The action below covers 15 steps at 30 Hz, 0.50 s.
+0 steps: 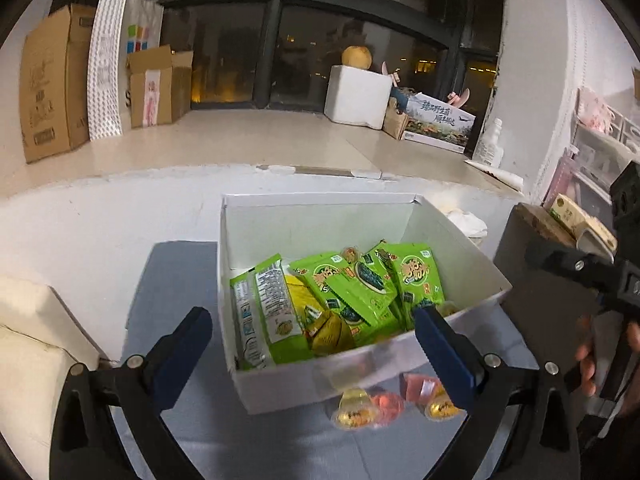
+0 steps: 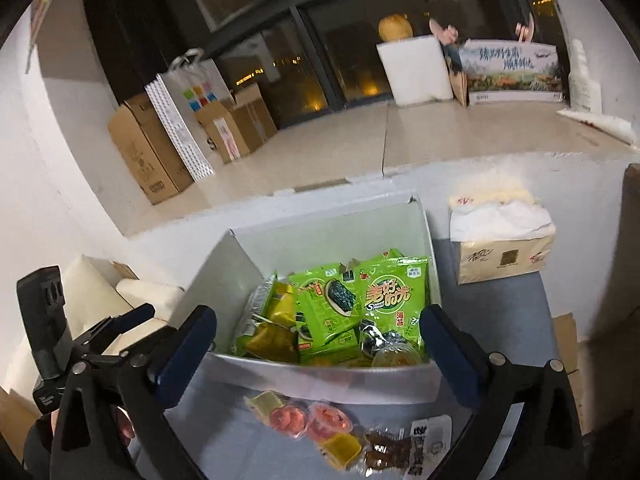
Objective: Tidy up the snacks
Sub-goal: 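Move both tools back to the jelly cups beside the box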
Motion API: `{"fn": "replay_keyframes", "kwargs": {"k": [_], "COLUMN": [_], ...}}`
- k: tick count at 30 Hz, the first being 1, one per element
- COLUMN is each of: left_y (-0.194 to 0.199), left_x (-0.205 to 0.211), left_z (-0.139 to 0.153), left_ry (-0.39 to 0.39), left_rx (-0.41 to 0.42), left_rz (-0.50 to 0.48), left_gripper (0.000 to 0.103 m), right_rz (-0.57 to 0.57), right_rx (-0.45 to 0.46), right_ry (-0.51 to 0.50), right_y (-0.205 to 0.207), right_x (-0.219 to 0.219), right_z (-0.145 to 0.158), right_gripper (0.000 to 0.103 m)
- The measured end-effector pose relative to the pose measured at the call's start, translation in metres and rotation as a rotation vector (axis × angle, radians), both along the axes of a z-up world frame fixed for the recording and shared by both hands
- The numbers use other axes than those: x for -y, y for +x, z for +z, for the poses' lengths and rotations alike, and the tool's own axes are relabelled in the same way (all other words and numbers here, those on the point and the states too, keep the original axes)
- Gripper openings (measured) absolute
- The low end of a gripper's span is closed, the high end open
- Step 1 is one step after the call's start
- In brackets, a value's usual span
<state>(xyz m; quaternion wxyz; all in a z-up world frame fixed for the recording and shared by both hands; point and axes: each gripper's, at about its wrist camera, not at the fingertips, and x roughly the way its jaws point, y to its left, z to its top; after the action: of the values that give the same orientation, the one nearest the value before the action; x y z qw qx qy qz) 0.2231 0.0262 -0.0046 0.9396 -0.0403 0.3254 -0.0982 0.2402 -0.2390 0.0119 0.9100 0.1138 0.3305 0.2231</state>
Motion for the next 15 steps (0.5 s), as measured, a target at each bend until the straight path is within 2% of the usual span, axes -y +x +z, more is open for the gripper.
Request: {"fn": "replay_keyframes", "kwargs": {"k": [4, 7, 11, 15], "left_y": [-0.030, -0.060, -0.097, -0.122], "left_x": [0.006, 0.008, 0.009, 0.008], "left_z": [0.007, 0.002, -0.020, -0.046], "left_ry": [0.016, 0.000, -0.030, -0.060], "left_rx": [0.022, 0.033, -0.001, -0.050], "left_rz": [-0.014, -0.011, 0.003, 0.005], "left_gripper": [0.103, 0.103, 0.103, 0.103], "right_rz": [-0.015, -0.014, -0.012, 0.007], "right_rx": [0.075, 0.073, 0.034, -0.070], "right_ry": [-0.027, -0.042, -0.104, -0.135], "right_y": [-0.040, -0.067, -0.101, -0.101], "right_x": [-0.001, -0.006, -0.022, -0.037], "right_z": [0.015, 0.007, -0.032, -0.080], "right_gripper": [0.103, 0.103, 0.103, 0.103]}}
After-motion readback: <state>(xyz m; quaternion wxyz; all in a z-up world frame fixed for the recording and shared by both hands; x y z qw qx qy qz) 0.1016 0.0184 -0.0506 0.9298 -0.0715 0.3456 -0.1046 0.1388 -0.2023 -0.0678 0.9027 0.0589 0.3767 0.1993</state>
